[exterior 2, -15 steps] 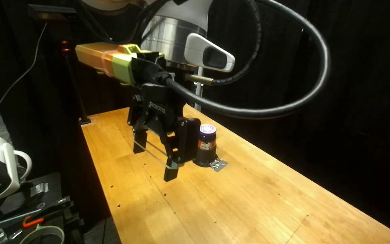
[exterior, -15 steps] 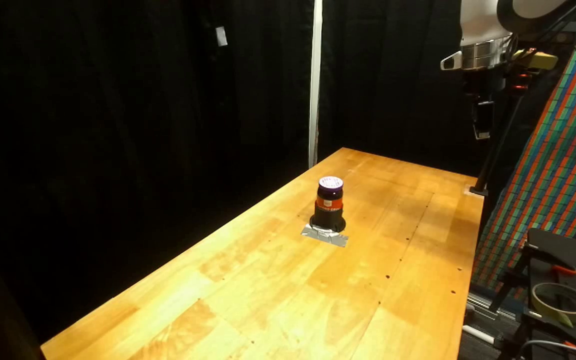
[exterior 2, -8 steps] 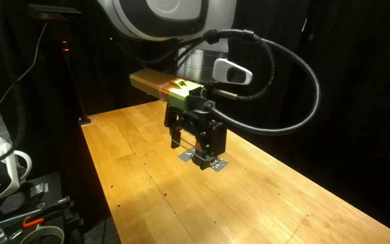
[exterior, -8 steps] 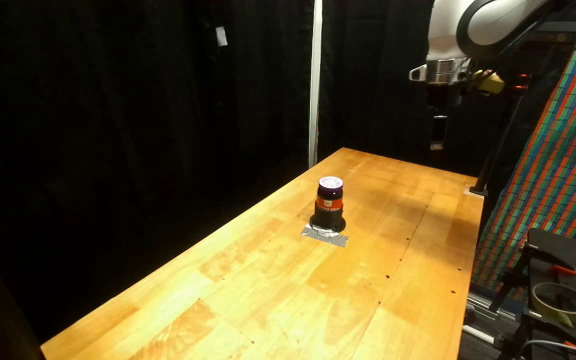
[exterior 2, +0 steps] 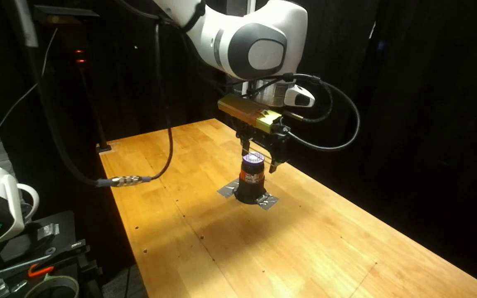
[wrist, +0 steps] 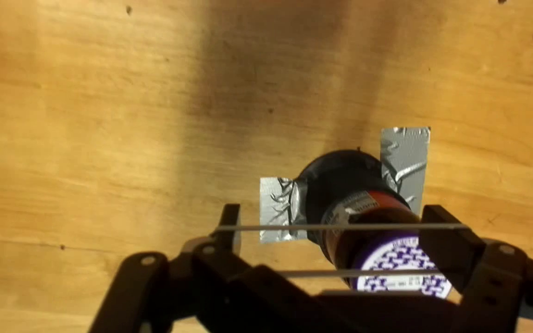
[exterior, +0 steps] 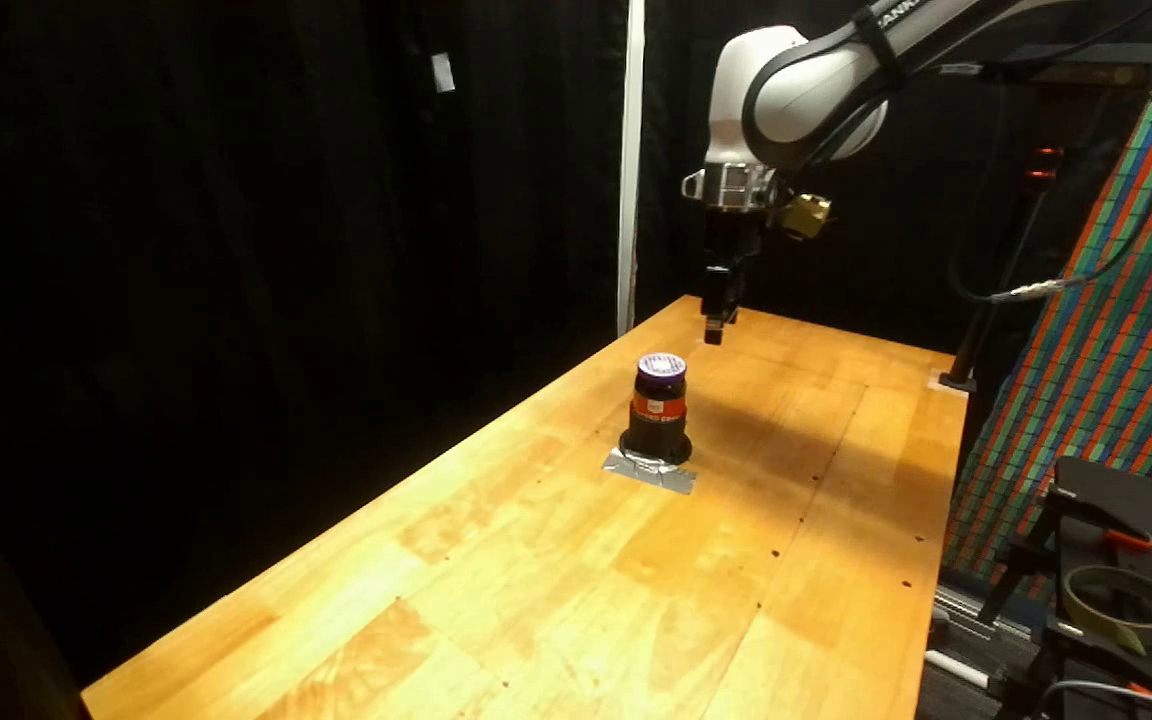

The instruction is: Put the rubber band on the jar.

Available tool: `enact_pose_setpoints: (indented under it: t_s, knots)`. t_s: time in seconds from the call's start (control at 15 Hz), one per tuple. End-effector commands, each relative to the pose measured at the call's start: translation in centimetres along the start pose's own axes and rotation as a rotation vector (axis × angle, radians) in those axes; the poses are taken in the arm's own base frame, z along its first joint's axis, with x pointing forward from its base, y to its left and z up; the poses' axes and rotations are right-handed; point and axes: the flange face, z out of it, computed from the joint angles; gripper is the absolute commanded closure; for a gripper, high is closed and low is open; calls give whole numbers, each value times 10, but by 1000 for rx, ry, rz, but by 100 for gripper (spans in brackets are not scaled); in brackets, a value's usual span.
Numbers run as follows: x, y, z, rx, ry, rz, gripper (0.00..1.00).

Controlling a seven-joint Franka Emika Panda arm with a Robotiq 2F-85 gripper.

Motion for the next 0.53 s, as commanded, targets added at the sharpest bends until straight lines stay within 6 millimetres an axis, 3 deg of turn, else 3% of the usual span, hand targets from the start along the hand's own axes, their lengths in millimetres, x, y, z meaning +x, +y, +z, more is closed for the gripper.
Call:
enact_pose_setpoints:
  t_s: [0.0,0.2,0.47]
  knots:
    - [61,-10,9,38,30,-11,0]
    - [87,-17,19,55,23,-34,0]
    - [103,-21,33,72,-25,-44,0]
